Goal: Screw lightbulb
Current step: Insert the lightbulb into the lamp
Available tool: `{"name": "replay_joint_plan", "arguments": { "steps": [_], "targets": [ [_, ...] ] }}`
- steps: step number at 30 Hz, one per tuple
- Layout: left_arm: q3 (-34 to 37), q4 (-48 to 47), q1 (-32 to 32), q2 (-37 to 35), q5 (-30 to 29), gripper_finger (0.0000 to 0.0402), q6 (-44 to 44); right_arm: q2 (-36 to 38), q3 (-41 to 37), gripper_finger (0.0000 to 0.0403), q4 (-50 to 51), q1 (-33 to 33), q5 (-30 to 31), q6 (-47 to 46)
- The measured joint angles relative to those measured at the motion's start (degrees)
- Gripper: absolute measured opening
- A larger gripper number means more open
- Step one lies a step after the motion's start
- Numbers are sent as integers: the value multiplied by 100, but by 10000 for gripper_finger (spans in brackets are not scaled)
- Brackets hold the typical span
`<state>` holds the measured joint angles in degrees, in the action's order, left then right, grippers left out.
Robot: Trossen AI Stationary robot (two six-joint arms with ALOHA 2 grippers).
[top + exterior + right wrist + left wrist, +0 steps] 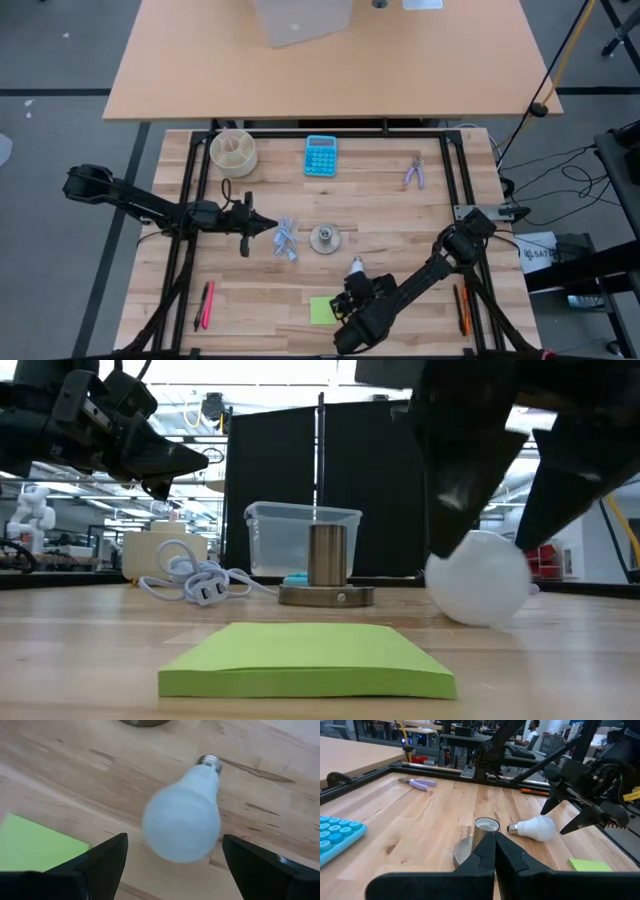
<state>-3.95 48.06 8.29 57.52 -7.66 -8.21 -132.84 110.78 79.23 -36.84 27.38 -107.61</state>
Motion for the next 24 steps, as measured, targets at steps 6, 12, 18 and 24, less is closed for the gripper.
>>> {"name": "replay_joint_plan", "arguments": {
  "steps": [6, 12, 18, 24],
  "targets": [
    [0, -91, 0, 0, -7, 0, 59, -6, 0, 318, -5, 98, -80, -4],
    [0, -231, 0, 0, -10, 0, 59, -33, 1, 318, -149, 290, -171, 2],
    [0, -257, 0, 0, -13, 0, 84, -47, -91, 318, -105, 388, -388, -312],
    [0, -254, 0, 0, -15, 0, 106, -47, -334, 318, -241, 468, -379, -543]
  ]
}}
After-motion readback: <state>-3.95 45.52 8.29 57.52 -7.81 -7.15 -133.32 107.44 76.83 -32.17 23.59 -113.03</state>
